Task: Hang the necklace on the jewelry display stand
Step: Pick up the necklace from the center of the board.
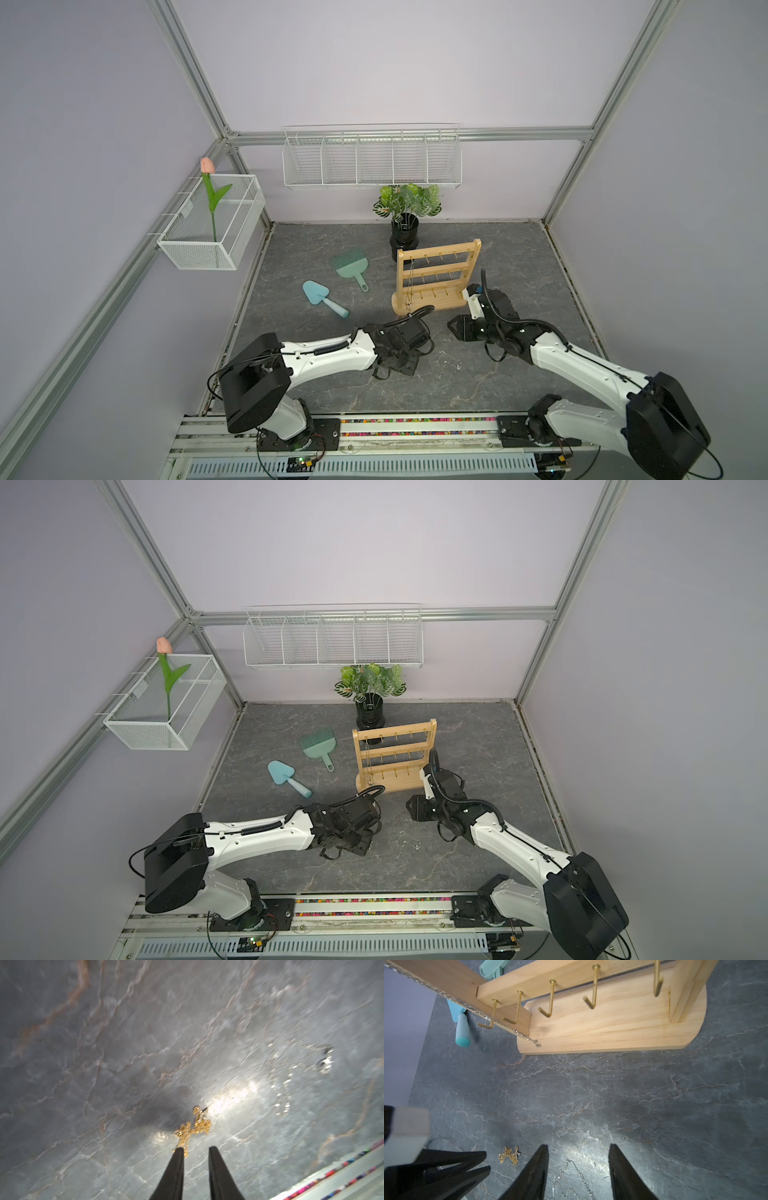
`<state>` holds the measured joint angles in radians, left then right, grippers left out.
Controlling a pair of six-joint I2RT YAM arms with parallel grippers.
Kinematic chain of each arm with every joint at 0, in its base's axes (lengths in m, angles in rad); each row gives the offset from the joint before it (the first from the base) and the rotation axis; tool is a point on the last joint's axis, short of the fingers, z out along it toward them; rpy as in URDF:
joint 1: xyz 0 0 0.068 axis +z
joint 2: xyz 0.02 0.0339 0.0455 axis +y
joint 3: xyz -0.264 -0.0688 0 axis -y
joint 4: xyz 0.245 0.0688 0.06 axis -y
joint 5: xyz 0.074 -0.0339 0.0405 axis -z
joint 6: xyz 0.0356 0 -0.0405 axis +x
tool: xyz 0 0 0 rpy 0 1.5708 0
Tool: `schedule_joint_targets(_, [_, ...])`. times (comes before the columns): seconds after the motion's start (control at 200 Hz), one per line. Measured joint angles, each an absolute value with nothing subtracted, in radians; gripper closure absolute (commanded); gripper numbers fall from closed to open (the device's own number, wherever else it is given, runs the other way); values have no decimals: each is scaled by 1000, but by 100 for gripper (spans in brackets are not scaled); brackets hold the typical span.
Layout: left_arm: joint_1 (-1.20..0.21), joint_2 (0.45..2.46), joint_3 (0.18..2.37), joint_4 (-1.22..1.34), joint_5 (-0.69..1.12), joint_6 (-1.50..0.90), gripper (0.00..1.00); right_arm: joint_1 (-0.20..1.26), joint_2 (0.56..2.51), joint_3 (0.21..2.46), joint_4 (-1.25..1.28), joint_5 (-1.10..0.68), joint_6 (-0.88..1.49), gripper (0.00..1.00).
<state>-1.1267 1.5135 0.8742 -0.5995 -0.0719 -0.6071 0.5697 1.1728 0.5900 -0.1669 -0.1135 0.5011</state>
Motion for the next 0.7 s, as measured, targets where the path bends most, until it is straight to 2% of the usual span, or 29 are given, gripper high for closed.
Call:
schedule_joint_targets(0.355, [-1127,1559,829,-574,-63,-617,71,570,1176,617,-167,-121,501,50])
schedule_joint_targets(0.56, [-1127,1569,829,-547,-56,-622,80,571,1179,618,-167,-121,501,51])
schedule_joint_targets(0.7, [-1127,1565,822,-547,-57,-622,82,571,1180,620,-167,-121,501,51])
